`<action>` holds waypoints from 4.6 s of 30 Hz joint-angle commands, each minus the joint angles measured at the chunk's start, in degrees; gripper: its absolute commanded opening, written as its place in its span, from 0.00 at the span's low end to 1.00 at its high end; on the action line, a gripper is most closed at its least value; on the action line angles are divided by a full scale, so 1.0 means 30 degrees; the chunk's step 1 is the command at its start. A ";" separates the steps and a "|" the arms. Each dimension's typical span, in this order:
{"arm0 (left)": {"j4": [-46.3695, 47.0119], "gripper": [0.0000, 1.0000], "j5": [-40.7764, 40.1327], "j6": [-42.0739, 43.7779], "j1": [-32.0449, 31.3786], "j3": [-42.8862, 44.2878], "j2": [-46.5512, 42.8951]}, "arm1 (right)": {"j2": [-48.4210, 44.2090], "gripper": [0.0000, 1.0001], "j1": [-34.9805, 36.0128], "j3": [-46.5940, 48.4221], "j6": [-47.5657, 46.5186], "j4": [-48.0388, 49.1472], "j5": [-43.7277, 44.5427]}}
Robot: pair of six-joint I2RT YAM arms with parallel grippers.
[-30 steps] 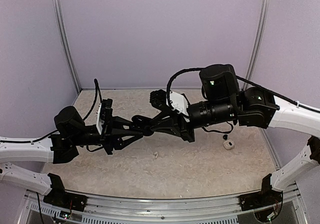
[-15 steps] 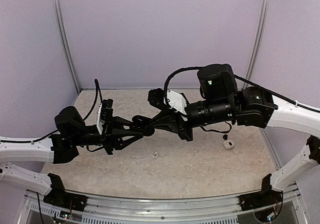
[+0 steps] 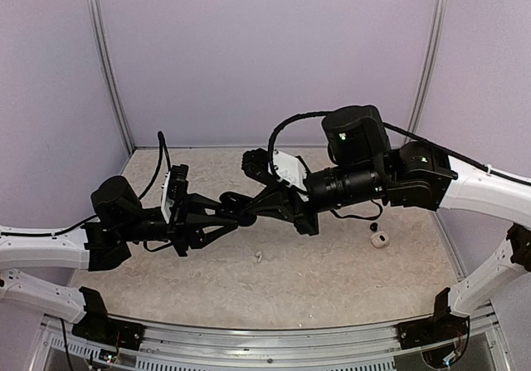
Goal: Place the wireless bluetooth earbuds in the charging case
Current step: Adjust the right earbud in the right side groove of the charging case, then move the left earbud to the center of the board.
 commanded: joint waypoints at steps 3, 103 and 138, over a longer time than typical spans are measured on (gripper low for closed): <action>0.0361 0.00 -0.0305 0.0337 0.0071 0.0140 -0.0305 | 0.0239 0.06 0.0155 0.0426 0.0567 -0.1125 -0.0663; 0.0096 0.00 -0.2373 -0.0108 0.0295 -0.0690 -0.1517 | 0.8514 0.16 -0.8849 -0.6007 0.3498 0.3202 0.5043; -0.0062 0.00 -0.2669 0.0163 0.0423 -0.0937 -0.1623 | 0.5717 0.19 -0.9750 -0.8117 0.8402 0.1637 0.3080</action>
